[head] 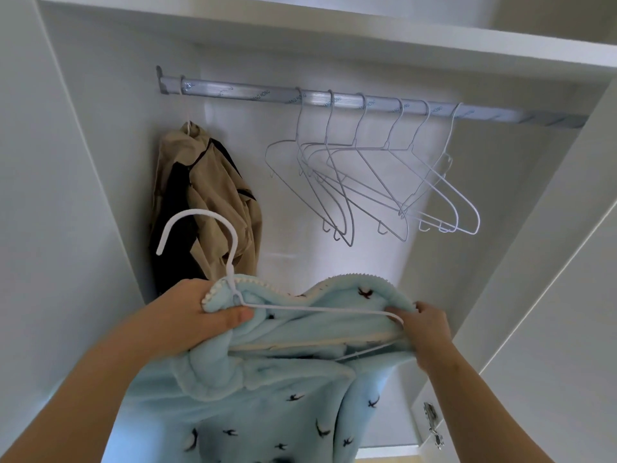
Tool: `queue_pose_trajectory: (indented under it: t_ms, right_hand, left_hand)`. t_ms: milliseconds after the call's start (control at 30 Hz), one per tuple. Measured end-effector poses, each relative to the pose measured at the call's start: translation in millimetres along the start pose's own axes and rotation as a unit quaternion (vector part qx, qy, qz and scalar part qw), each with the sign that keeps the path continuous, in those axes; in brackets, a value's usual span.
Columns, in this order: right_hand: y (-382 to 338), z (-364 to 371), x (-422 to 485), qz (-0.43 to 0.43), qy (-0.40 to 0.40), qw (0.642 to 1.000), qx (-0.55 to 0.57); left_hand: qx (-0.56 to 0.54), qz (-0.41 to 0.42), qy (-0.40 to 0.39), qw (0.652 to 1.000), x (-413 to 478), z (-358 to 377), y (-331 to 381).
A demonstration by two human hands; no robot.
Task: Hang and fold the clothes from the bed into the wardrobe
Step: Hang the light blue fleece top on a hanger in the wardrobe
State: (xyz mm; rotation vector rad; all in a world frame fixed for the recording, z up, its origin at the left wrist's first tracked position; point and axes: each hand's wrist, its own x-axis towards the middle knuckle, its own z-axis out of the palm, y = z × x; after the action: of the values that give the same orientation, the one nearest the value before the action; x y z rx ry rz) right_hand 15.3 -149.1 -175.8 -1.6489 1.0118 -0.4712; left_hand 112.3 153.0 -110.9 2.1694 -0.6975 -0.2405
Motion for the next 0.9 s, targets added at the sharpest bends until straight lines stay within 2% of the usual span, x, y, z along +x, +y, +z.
queue_pose_trajectory:
  t_ms: [100, 233, 400, 533, 567, 667, 767, 833, 900]
  right_hand:
    - [0.7, 6.0, 0.2, -0.062, 0.063, 0.994, -0.064]
    - [-0.4, 10.2, -2.8, -0.111, 0.103, 0.983, -0.099]
    - [-3.2, 11.6, -6.4, -0.122, 0.125, 0.981, -0.086]
    - [-11.8, 21.7, -13.4, -0.204, 0.140, 0.950, -0.190]
    - [-15.8, 23.2, -13.0, -0.217, 0.143, 0.946, -0.194]
    - [-26.5, 24.0, -14.0, -0.216, 0.143, 0.961, -0.101]
    - [-30.5, 24.5, -21.3, -0.182, 0.130, 0.975, 0.006]
    - [-35.1, 25.2, -27.8, -0.139, 0.071, 0.982, 0.108]
    - [-38.9, 29.8, -40.2, -0.111, -0.044, 0.978, 0.172]
  left_hand:
    - [0.009, -0.005, -0.033, 0.999, 2.1, -2.2, -0.5]
    - [0.026, -0.002, -0.049, 0.998, 2.5, -0.5, -2.8]
    - [0.065, 0.009, -0.093, 0.993, 3.7, -6.2, 0.4]
    - [0.170, 0.027, -0.207, 0.963, 4.0, 14.6, 2.6]
    - [0.185, 0.032, -0.209, 0.960, 3.1, 24.0, 1.5]
    - [0.126, 0.017, -0.094, 0.987, 9.5, 37.2, -2.8]
    - [0.120, -0.014, -0.010, 0.993, 17.7, 46.8, -4.9]
    - [0.138, -0.026, 0.034, 0.990, 23.5, 55.8, -7.3]
    - [0.139, -0.047, 0.086, 0.985, 28.0, 60.8, -7.2]
